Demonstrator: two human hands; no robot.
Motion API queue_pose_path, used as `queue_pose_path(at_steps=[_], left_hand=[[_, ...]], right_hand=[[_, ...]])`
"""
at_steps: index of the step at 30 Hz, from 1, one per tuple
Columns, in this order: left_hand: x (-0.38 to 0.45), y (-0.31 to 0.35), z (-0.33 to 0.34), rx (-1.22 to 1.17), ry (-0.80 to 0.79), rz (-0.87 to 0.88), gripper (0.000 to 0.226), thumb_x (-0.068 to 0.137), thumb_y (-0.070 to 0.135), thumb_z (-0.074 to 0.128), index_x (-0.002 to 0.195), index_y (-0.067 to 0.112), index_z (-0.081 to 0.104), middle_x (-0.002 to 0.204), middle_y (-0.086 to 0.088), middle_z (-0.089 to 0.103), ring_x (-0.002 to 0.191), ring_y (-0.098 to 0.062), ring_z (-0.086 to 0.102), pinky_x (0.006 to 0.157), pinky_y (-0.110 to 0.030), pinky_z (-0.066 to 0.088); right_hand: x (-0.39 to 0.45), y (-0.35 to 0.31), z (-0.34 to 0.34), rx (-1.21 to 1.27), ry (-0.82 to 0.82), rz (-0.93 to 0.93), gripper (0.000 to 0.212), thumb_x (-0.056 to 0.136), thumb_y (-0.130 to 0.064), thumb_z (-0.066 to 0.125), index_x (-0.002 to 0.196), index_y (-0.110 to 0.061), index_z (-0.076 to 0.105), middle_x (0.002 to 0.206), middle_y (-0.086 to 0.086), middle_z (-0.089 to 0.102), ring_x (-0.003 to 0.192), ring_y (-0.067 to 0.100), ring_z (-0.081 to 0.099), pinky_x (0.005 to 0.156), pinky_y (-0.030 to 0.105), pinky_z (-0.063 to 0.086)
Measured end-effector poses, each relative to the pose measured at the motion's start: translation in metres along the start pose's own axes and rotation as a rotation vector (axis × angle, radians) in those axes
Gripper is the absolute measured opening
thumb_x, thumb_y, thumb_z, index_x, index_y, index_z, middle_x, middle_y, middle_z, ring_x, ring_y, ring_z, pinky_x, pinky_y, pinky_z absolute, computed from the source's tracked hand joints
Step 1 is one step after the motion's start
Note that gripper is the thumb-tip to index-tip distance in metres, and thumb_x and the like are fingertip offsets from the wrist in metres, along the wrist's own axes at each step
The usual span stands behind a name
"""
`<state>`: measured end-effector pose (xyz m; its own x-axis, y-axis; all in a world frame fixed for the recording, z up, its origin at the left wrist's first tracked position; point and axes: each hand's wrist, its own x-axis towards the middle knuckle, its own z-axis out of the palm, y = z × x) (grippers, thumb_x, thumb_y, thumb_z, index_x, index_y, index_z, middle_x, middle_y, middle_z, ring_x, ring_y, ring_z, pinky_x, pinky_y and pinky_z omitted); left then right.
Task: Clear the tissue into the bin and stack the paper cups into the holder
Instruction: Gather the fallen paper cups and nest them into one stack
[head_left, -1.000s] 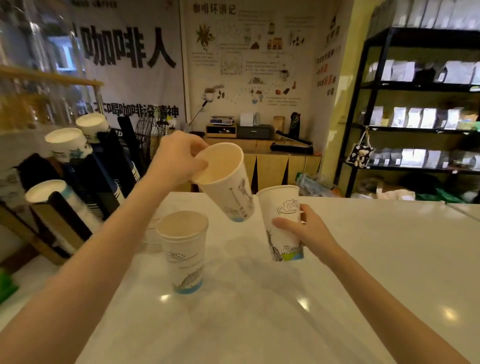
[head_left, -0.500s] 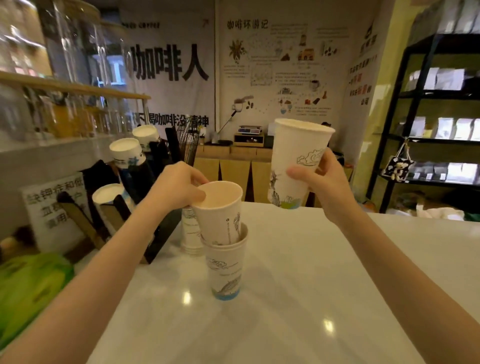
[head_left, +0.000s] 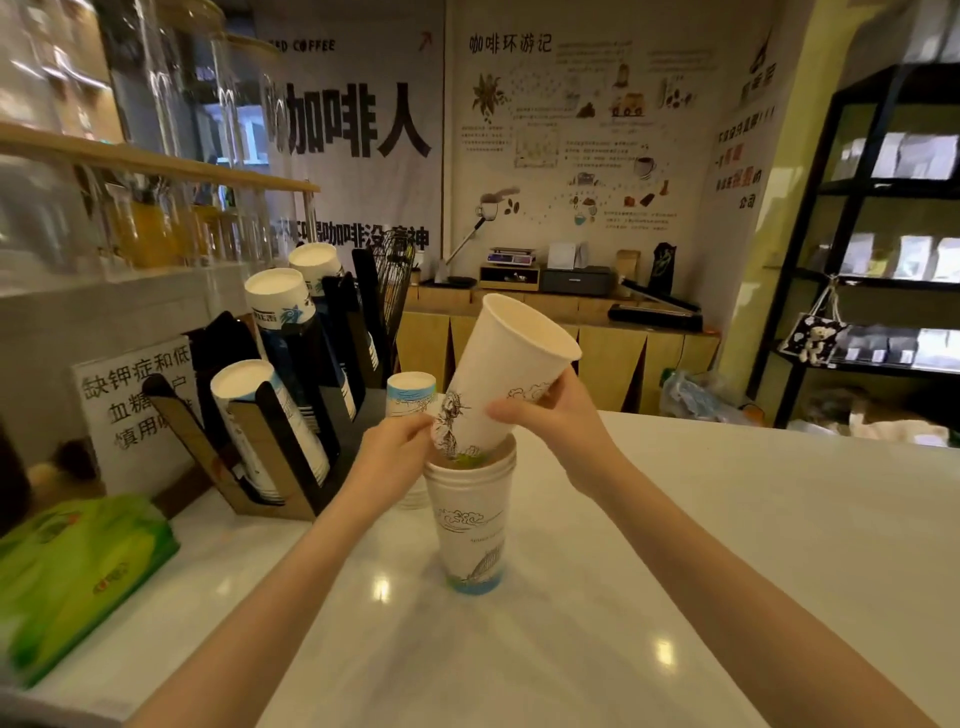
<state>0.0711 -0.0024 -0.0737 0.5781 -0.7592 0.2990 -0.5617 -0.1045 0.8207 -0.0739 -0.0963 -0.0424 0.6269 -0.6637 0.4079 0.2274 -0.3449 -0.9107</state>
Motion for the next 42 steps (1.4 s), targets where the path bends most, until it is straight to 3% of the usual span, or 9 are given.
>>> queue_pose_path(at_steps=[5, 8, 11, 17, 22, 28, 34, 39, 42], left_hand=[[-0.008, -0.005, 0.003, -0.175, -0.043, -0.048, 0.025, 0.093, 0.024, 0.037, 0.095, 0.029, 0.062, 0.100, -0.002, 0.065, 0.099, -0.023, 0.060, 0.090, -0.043, 0.050], [-0.012, -0.002, 0.009, -0.228, -0.025, -0.014, 0.032, 0.095, 0.022, 0.034, 0.094, 0.010, 0.063, 0.103, -0.025, 0.064, 0.091, -0.028, 0.059, 0.076, -0.034, 0.049], [-0.013, -0.002, 0.013, -0.298, 0.019, 0.011, 0.028, 0.096, 0.024, 0.032, 0.085, 0.025, 0.058, 0.105, -0.022, 0.062, 0.094, -0.025, 0.056, 0.074, -0.030, 0.047], [-0.009, 0.002, 0.011, -0.346, 0.146, -0.016, 0.037, 0.095, 0.035, 0.031, 0.124, 0.019, 0.049, 0.123, -0.005, 0.058, 0.100, -0.013, 0.055, 0.091, -0.035, 0.044], [-0.019, 0.012, 0.009, 0.018, 0.086, 0.292, 0.045, 0.086, 0.039, 0.051, 0.128, 0.025, 0.046, 0.135, 0.003, 0.047, 0.121, -0.006, 0.039, 0.100, -0.030, 0.034], [-0.034, 0.010, 0.018, 0.426, 0.059, 0.573, 0.051, 0.072, 0.038, 0.069, 0.119, 0.021, 0.057, 0.125, 0.000, 0.061, 0.119, -0.018, 0.050, 0.101, -0.030, 0.032], [-0.028, 0.021, 0.006, 0.242, 0.144, 0.494, 0.050, 0.082, 0.020, 0.062, 0.129, 0.020, 0.048, 0.124, -0.005, 0.060, 0.109, -0.018, 0.055, 0.094, -0.040, 0.049], [-0.005, 0.023, -0.014, 0.174, 0.246, 0.476, 0.049, 0.087, 0.020, 0.054, 0.134, 0.020, 0.040, 0.126, -0.004, 0.054, 0.104, -0.006, 0.046, 0.079, -0.012, 0.044], [0.008, 0.022, -0.023, 0.139, 0.233, 0.401, 0.051, 0.087, 0.023, 0.054, 0.135, 0.018, 0.037, 0.125, -0.007, 0.053, 0.105, -0.009, 0.046, 0.089, -0.034, 0.050]], right_hand=[[-0.004, 0.015, -0.002, -0.127, -0.118, 0.042, 0.074, 0.066, -0.011, 0.079, 0.124, -0.029, 0.037, 0.112, -0.014, 0.054, 0.103, 0.001, 0.052, 0.082, 0.016, 0.045], [-0.009, 0.027, -0.001, -0.173, -0.219, 0.110, 0.077, 0.062, -0.026, 0.077, 0.128, -0.027, 0.038, 0.121, -0.009, 0.054, 0.111, 0.006, 0.051, 0.086, 0.020, 0.045], [-0.011, 0.036, -0.003, -0.149, -0.230, 0.162, 0.085, 0.060, -0.032, 0.075, 0.134, -0.028, 0.034, 0.131, -0.006, 0.050, 0.119, 0.012, 0.048, 0.089, 0.024, 0.045], [-0.021, 0.056, -0.007, -0.173, -0.261, 0.202, 0.095, 0.055, -0.025, 0.082, 0.134, -0.030, 0.030, 0.137, -0.009, 0.044, 0.124, 0.011, 0.043, 0.098, 0.027, 0.038], [-0.035, 0.089, -0.005, -0.200, -0.252, 0.287, 0.103, 0.051, -0.023, 0.086, 0.136, -0.028, 0.028, 0.138, -0.005, 0.045, 0.127, 0.014, 0.043, 0.109, 0.039, 0.036], [-0.046, 0.117, 0.001, -0.211, -0.269, 0.330, 0.080, 0.051, -0.023, 0.085, 0.121, -0.024, 0.044, 0.118, -0.005, 0.060, 0.111, 0.015, 0.057, 0.089, 0.029, 0.052], [-0.032, 0.091, -0.012, -0.335, -0.160, 0.180, 0.061, 0.061, -0.018, 0.082, 0.113, -0.027, 0.050, 0.110, -0.007, 0.061, 0.100, 0.012, 0.059, 0.080, 0.025, 0.054], [-0.008, 0.047, -0.028, -0.235, -0.065, 0.053, 0.057, 0.065, -0.008, 0.079, 0.114, -0.017, 0.052, 0.108, -0.006, 0.056, 0.092, 0.011, 0.062, 0.063, 0.019, 0.057], [0.011, 0.023, -0.031, -0.159, -0.024, -0.009, 0.050, 0.065, -0.004, 0.077, 0.107, -0.019, 0.053, 0.105, -0.006, 0.056, 0.092, 0.014, 0.063, 0.064, 0.021, 0.058]])
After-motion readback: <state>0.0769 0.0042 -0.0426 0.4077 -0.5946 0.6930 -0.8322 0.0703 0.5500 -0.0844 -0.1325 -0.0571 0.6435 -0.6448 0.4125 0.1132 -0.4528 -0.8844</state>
